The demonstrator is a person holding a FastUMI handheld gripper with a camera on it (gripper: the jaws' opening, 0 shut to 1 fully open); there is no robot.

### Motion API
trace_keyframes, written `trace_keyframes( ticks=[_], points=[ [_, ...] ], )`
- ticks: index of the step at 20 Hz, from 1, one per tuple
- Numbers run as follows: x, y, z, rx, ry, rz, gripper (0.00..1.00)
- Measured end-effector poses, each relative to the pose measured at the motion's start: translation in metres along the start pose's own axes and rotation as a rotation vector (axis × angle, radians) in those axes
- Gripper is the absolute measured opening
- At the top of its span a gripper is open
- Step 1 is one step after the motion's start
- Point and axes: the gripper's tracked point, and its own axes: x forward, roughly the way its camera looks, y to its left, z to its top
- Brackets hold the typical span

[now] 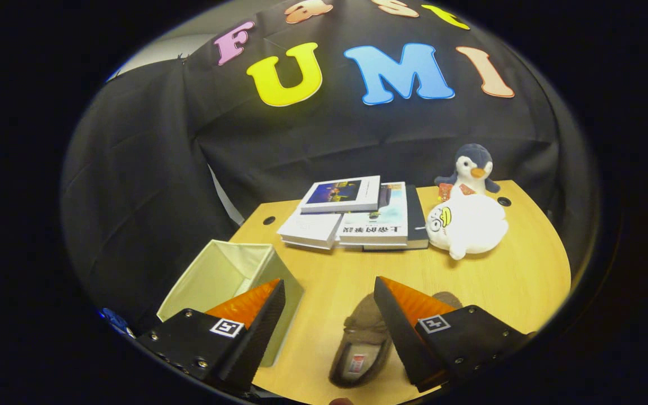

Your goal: Open the storage box then place both shoes into the box .Put the left shoe in first, then the right shoe, with the right side of both shoes facing outward in a uniform manner.

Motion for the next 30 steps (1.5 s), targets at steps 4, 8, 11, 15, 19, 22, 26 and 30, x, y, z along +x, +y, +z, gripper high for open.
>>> trace_keyframes(
  ticks=[4, 8, 11, 15, 19, 22, 26, 30],
  points=[
    [0.01, -0.027, -0.028, -0.021, 0.049, -0.046, 0.97],
    [0.015, -0.045, -0.053, -0.033, 0.096, -0.069, 0.98],
    [0.019, -0.054, -0.07, -0.038, 0.13, -0.079, 0.98],
    [0.024, -0.063, -0.091, -0.034, 0.177, -0.083, 0.98],
    [0.026, -0.074, -0.116, -0.067, 0.234, -0.103, 0.98],
    [0.032, -0.073, -0.128, -0.058, 0.255, -0.093, 0.98],
    [0.04, -0.074, -0.133, -0.085, 0.27, -0.091, 0.97],
    [0.047, -0.076, -0.137, -0.088, 0.288, -0.099, 0.96]
  ],
)
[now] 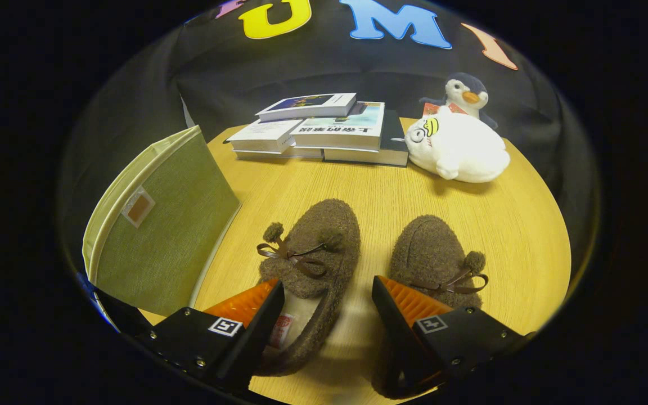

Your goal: Open the storage box then place both shoes into the box .Put the left shoe in first, then the right shoe, with the right side of both shoes facing outward in a uniform manner.

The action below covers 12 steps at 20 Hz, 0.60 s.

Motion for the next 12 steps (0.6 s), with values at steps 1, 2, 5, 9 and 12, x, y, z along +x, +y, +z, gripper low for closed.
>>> trace_keyframes(
  ticks=[1, 2, 5, 9, 12],
  points=[
    [0.002, 0.0, -0.001, 0.004, 0.009, 0.001, 0.95],
    [0.003, 0.002, -0.001, 0.003, 0.011, 0.006, 0.93],
    [0.009, 0.004, -0.008, 0.0, 0.05, 0.01, 0.87],
    [0.015, 0.003, -0.012, 0.056, 0.07, -0.009, 0.52],
    [0.015, -0.005, -0.009, 0.17, 0.067, -0.028, 0.12]
  ],
)
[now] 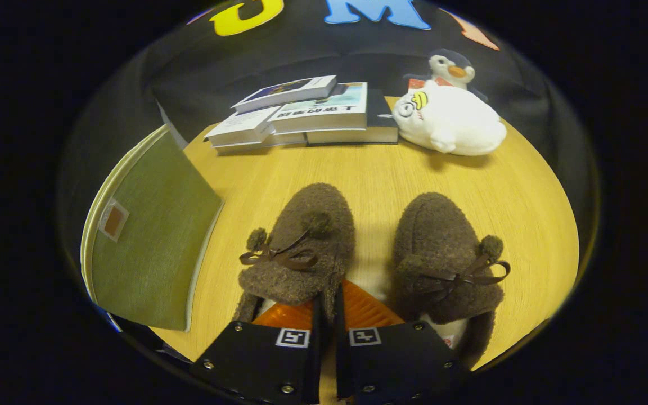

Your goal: Open the storage box then place both shoes into the box .Put the left shoe in first, then the right shoe, with the right side of both shoes facing outward in a uniform manner.

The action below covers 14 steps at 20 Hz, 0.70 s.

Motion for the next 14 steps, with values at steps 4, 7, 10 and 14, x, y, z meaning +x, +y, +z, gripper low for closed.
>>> trace_keyframes(
  ticks=[4, 7, 10, 14],
  points=[
    [-0.009, 0.003, 0.003, 0.101, 0.018, 0.027, 0.1],
    [-0.018, 0.013, 0.014, 0.137, 0.002, 0.054, 0.11],
    [-0.031, 0.024, 0.024, 0.166, -0.01, 0.078, 0.1],
    [-0.053, 0.043, 0.043, 0.208, -0.034, 0.122, 0.1]
  ],
)
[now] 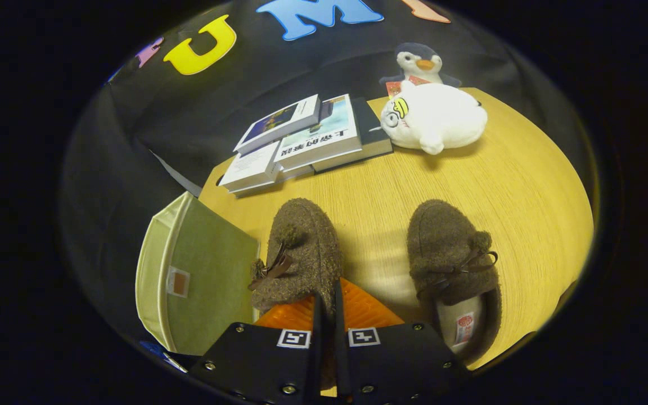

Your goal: Open the storage box then place both shoes into the box .Put the left shoe in first, then the right shoe, with the right side of both shoes facing outward in a uniform manner.

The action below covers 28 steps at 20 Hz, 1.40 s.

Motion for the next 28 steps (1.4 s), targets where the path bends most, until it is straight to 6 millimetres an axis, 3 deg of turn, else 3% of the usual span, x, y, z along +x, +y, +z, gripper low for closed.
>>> trace_keyframes(
  ticks=[7, 14, 17, 22, 28],
  points=[
    [-0.038, 0.065, 0.033, 0.036, -0.05, 0.109, 0.1],
    [-0.059, 0.143, 0.049, 0.001, -0.088, 0.204, 0.1],
    [-0.054, 0.172, 0.046, -0.015, -0.089, 0.223, 0.1],
    [-0.032, 0.213, 0.026, -0.037, -0.051, 0.242, 0.1],
    [0.008, 0.242, -0.011, -0.038, 0.007, 0.224, 0.1]
  ],
)
